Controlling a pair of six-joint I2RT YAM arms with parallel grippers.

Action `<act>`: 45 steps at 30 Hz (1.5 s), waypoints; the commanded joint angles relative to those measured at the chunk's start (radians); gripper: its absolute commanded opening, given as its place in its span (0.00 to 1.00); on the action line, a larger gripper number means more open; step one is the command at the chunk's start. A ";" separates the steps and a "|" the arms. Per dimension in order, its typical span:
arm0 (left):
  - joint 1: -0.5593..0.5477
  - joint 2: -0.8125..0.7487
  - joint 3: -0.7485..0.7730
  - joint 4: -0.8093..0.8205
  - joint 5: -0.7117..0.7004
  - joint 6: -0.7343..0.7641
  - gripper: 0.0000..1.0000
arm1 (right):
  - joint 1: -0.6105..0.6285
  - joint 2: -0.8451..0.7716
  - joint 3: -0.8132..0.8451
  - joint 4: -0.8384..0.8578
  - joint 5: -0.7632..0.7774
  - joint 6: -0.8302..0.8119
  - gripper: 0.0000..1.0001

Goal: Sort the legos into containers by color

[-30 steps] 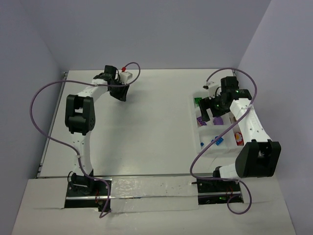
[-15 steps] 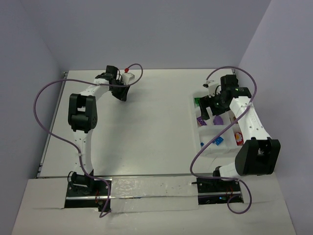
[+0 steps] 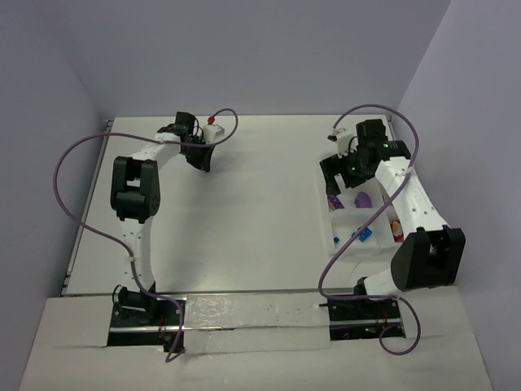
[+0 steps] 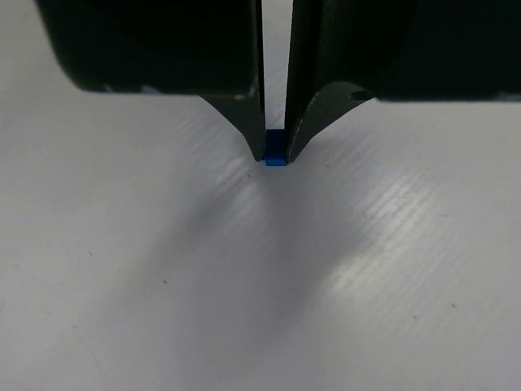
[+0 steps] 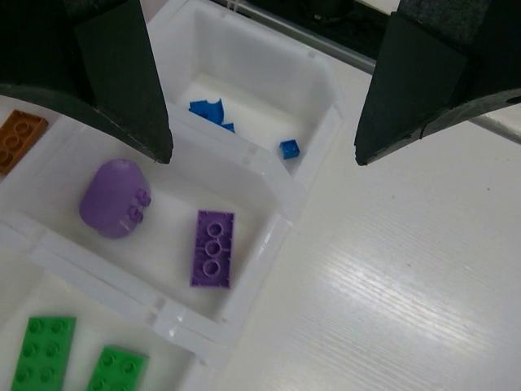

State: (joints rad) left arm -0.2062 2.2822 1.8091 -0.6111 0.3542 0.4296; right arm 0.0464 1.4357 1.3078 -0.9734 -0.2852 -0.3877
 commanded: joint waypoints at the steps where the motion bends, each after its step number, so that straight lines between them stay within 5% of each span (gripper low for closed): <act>1: 0.004 -0.085 -0.022 -0.052 0.115 -0.063 0.00 | 0.073 0.023 0.076 0.072 -0.018 0.060 1.00; 9: 0.004 -0.293 -0.138 0.062 0.535 -0.420 0.00 | 0.200 0.051 0.136 0.213 -0.060 0.151 1.00; 15: 0.004 -0.455 -0.363 0.621 0.765 -1.117 0.00 | 0.286 0.074 0.186 0.394 -0.119 0.186 1.00; 24: 0.005 -0.492 -0.539 1.205 0.849 -1.691 0.00 | 0.430 0.202 0.376 0.495 -0.212 0.183 0.93; 38: 0.008 -0.439 -0.570 1.415 0.884 -1.883 0.00 | 0.527 0.351 0.508 0.469 -0.233 0.203 0.85; 45: 0.007 -0.437 -0.583 1.432 0.891 -1.893 0.00 | 0.546 0.376 0.547 0.473 -0.226 0.175 0.72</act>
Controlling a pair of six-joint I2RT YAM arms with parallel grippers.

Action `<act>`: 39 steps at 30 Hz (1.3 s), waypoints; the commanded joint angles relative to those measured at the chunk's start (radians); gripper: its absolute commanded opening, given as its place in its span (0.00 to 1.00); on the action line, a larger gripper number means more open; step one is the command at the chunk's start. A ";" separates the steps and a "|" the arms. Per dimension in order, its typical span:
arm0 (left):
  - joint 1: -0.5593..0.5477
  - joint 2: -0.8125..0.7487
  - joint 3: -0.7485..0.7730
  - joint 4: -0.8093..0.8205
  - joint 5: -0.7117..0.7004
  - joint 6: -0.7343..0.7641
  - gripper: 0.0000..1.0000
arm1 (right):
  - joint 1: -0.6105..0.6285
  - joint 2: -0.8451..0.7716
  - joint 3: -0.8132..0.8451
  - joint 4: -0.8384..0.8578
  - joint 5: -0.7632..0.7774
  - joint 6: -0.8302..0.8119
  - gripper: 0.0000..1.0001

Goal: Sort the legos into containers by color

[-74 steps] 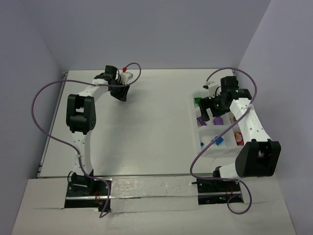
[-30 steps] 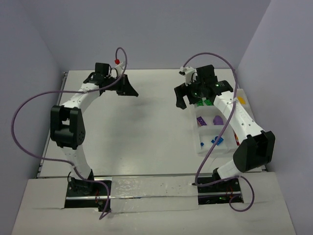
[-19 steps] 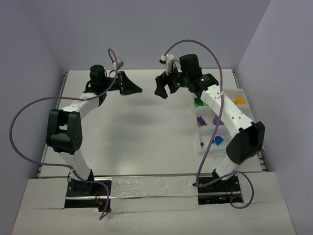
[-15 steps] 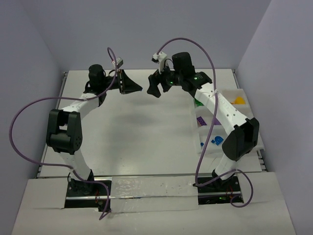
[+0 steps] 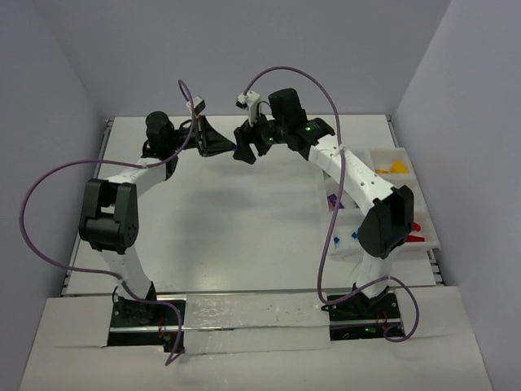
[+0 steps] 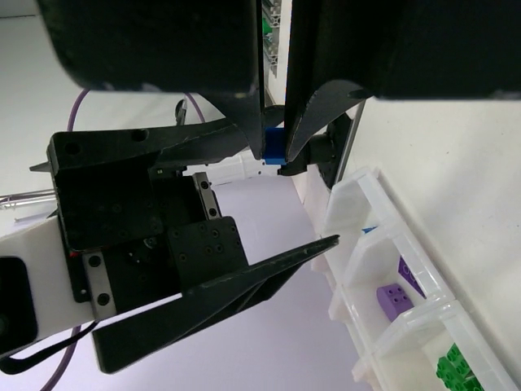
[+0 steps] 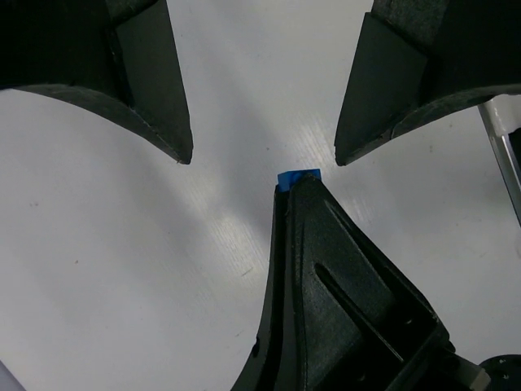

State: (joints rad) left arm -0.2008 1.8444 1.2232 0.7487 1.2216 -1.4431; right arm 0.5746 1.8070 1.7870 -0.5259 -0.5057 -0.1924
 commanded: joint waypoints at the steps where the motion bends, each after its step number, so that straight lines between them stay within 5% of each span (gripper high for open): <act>1: 0.001 0.001 0.001 0.069 0.025 -0.019 0.00 | 0.020 0.005 0.072 0.026 -0.005 -0.021 0.68; 13: -0.003 0.003 0.001 0.046 0.030 -0.003 0.00 | 0.045 0.006 0.063 0.016 -0.003 -0.050 0.53; 24: -0.005 0.001 0.004 0.001 0.038 0.031 0.02 | 0.045 -0.003 0.045 0.046 0.012 -0.056 0.18; 28: -0.004 -0.004 0.011 -0.052 0.039 0.077 0.32 | 0.045 -0.015 0.031 0.048 0.009 -0.066 0.01; 32: 0.004 -0.016 0.016 -0.165 0.021 0.163 0.99 | 0.045 -0.041 -0.003 0.047 0.007 -0.080 0.00; 36: 0.036 -0.033 0.045 -0.298 -0.012 0.287 0.99 | 0.041 -0.081 -0.045 0.024 0.011 -0.099 0.00; 39: 0.068 -0.058 0.118 -0.662 -0.114 0.625 0.99 | 0.005 -0.138 -0.128 -0.031 0.017 -0.131 0.00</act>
State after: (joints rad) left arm -0.1773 1.8445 1.2368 0.4644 1.2101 -1.1926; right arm 0.6101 1.7864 1.7329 -0.5183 -0.5024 -0.2755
